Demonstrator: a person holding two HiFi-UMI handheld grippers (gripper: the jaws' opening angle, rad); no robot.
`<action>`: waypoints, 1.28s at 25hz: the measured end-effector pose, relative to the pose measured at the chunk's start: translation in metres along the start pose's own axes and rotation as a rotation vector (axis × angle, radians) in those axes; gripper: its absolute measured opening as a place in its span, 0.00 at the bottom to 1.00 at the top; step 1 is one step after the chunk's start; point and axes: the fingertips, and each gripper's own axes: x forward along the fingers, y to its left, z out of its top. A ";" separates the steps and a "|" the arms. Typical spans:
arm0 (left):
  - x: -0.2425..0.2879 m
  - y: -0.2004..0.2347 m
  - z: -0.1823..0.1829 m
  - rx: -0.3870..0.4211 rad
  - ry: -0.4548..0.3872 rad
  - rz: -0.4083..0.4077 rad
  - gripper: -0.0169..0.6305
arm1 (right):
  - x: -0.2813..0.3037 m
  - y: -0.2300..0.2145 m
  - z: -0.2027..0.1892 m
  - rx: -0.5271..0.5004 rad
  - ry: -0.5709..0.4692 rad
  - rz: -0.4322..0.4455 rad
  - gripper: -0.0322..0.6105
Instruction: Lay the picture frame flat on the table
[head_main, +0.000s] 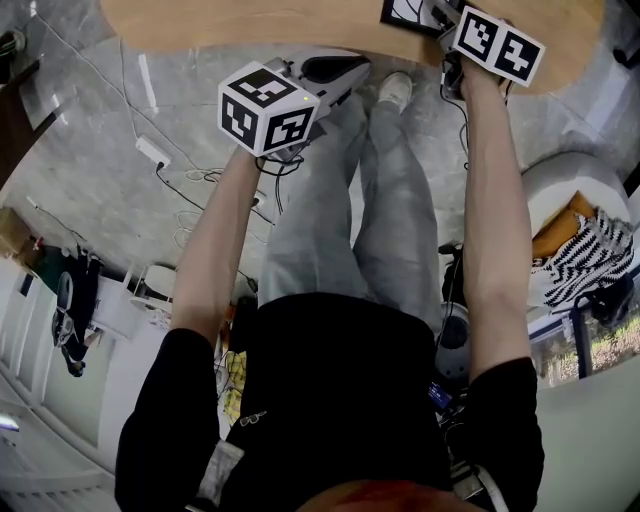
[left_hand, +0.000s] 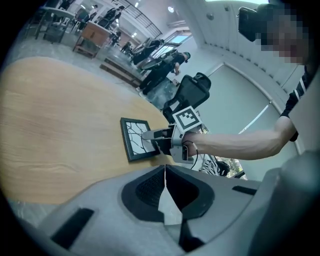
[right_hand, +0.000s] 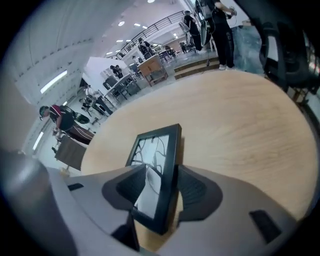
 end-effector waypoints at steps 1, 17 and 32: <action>0.000 -0.002 0.000 0.000 -0.008 0.001 0.05 | -0.002 -0.003 -0.001 -0.018 -0.008 -0.046 0.35; -0.087 -0.111 0.133 0.122 -0.424 0.408 0.04 | -0.235 0.096 0.084 -0.096 -0.463 0.181 0.07; -0.237 -0.326 0.301 0.383 -0.912 0.531 0.04 | -0.538 0.199 0.218 -0.326 -0.977 0.063 0.07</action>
